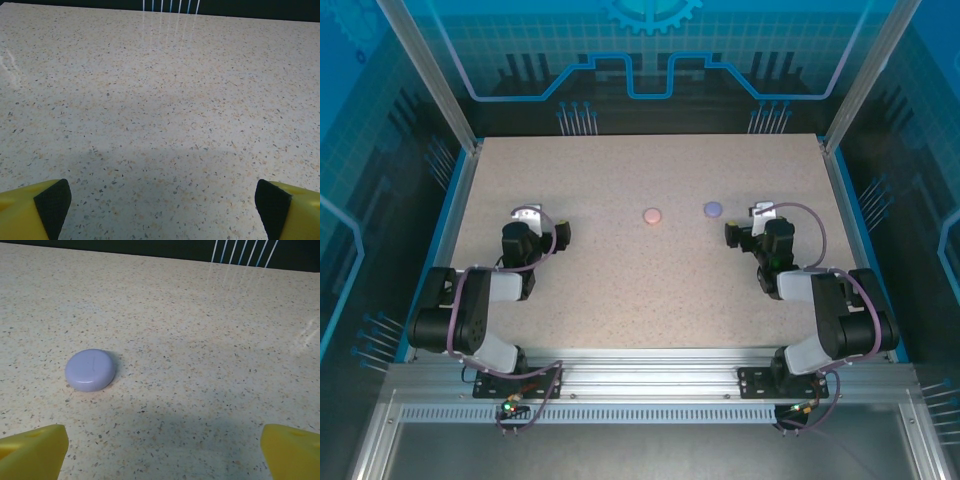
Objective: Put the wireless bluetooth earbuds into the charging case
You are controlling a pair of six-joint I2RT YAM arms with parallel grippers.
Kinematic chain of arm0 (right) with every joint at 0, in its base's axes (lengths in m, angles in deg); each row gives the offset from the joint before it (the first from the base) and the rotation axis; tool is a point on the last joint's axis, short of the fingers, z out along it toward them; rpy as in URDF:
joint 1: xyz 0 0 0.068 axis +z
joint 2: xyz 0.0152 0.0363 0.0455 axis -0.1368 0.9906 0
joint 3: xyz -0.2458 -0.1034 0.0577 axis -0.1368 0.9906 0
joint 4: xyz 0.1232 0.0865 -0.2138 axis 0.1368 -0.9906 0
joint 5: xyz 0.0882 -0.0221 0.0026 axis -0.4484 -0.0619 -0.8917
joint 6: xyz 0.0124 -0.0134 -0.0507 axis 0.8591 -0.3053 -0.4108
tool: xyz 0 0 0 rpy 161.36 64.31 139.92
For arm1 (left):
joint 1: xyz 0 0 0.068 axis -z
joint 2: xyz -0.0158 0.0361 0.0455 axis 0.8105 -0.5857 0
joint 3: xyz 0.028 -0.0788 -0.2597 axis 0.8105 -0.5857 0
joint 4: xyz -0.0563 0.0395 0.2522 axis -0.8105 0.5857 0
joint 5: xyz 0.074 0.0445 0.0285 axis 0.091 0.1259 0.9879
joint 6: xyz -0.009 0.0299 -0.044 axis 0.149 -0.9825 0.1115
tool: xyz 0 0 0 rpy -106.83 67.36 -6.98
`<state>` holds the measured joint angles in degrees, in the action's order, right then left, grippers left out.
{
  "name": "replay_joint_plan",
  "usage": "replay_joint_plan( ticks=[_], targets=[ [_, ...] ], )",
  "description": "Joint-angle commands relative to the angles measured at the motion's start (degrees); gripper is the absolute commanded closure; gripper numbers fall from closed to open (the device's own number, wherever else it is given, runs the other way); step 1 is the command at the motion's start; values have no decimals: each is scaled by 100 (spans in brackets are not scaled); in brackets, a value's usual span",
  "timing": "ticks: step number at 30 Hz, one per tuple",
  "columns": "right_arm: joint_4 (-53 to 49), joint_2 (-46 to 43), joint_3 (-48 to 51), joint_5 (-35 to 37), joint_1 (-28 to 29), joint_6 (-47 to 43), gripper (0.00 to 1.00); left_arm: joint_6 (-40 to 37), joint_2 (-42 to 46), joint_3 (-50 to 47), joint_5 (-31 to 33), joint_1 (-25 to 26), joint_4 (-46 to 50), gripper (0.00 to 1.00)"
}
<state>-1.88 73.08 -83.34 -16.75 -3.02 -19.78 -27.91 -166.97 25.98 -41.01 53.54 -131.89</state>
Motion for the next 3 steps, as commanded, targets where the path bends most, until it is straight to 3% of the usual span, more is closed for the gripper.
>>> replay_joint_plan(
  ticks=[1,3],
  targets=[
    [81,53,-19,-210,-115,-77,0,60,8,67,-107,-6,34,1],
    [94,53,-10,-211,-115,-81,0,60,10,52,-117,-6,19,1]
  ],
)
